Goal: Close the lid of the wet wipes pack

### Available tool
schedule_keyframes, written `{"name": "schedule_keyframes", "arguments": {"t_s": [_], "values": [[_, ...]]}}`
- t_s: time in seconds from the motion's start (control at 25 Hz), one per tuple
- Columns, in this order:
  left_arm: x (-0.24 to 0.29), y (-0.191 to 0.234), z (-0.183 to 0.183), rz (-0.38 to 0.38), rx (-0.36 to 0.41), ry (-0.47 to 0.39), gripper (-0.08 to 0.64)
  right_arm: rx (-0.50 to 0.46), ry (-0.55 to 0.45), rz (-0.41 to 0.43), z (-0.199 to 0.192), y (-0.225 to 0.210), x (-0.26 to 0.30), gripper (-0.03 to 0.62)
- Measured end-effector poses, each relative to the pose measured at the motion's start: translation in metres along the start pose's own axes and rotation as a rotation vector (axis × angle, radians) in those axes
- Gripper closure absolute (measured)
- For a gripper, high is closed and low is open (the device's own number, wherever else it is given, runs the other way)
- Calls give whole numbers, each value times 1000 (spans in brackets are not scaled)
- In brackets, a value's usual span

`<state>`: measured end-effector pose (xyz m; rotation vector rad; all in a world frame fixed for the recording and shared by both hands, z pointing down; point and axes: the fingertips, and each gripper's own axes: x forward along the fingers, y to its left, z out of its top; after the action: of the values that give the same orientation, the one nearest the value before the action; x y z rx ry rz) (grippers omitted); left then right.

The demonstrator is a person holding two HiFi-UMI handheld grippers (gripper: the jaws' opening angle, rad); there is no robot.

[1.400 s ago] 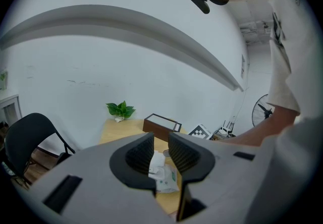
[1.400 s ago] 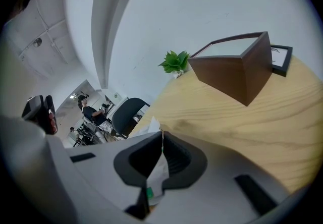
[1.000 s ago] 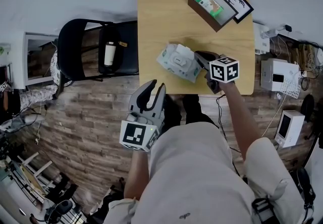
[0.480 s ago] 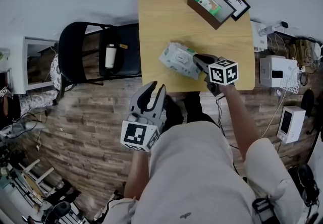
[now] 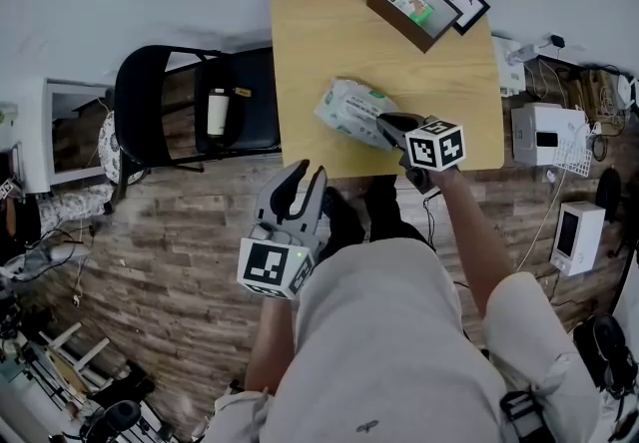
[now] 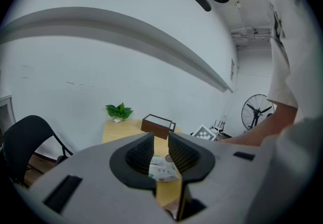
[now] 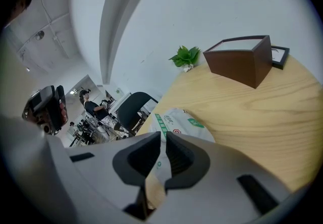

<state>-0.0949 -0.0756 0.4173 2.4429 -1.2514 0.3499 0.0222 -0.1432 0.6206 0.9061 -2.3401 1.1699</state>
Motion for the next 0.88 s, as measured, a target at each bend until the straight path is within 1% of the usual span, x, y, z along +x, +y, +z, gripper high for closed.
{"name": "schedule_keyframes", "arguments": {"t_s": [0.36, 0.88], "values": [[-9, 4, -4, 6, -2, 5, 477, 3, 53, -18, -15, 1, 10, 574], [-16, 16, -8, 40, -25, 0, 477, -101, 193, -64, -24, -2, 29, 581]]}}
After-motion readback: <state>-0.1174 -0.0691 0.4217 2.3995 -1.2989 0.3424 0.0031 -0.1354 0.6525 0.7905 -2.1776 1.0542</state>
